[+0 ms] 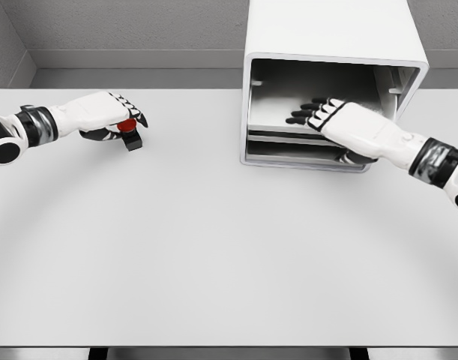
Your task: Slide open multi-storey tabletop storage cabinets and put open load switch and slide close multi-storey tabletop storage cabinets
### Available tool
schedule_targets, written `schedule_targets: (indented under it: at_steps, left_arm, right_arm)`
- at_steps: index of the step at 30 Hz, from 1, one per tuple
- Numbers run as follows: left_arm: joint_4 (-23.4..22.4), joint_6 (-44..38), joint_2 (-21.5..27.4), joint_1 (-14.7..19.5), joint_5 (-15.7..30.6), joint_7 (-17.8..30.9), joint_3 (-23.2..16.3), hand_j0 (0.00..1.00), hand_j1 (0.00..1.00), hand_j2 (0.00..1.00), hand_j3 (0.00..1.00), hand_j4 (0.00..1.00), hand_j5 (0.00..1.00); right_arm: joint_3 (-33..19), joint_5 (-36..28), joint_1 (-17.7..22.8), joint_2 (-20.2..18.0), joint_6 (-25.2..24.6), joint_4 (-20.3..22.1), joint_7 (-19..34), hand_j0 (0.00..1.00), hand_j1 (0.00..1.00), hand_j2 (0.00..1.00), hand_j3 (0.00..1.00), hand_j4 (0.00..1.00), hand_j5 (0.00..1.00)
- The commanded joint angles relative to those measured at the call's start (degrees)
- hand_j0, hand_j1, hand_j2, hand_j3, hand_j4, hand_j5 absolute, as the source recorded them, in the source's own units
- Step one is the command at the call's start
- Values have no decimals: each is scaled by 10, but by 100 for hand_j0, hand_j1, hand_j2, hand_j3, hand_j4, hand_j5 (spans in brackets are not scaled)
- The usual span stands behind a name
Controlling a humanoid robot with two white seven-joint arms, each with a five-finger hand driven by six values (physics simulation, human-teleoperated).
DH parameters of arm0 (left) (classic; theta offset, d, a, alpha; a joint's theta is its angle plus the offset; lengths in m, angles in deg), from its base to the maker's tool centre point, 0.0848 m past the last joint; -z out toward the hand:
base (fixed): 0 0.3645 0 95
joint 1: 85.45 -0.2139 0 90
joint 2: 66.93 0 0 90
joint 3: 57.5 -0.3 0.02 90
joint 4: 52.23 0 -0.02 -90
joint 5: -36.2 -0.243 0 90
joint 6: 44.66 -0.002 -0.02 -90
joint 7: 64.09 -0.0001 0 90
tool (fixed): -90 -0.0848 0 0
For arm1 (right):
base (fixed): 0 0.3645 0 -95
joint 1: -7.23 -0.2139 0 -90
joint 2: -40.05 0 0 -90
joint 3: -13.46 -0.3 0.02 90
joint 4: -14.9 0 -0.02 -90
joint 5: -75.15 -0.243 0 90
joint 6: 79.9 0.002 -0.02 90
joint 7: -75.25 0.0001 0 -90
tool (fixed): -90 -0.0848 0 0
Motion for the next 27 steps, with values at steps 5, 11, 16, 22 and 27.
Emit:
schedule_targets:
  at_steps: [5,11,16,22,27]
  left_arm:
    - [-17,0,-4,4,3,0,1,74,74,74,74,74,74]
    - [-27,0,-14,8,2,0,1,74,74,74,74,74,74]
    - [-27,0,-17,9,2,0,1,73,73,73,73,73,73]
    - [-32,0,-21,9,-3,0,1,71,71,71,71,71,71]
    - [-32,0,-22,9,-6,0,1,56,56,56,56,56,56]
  right_arm:
    - [2,-1,5,0,-2,16,-1,100,100,100,100,100,100]
    - [-2,-2,23,-5,-2,40,-1,100,100,100,100,100,100]
    - [-6,-3,34,-14,-2,56,-1,100,100,100,100,100,100]
    - [-6,-3,45,-24,-2,65,-1,100,100,100,100,100,100]
    - [-14,-6,57,-39,-2,88,-2,100,100,100,100,100,100]
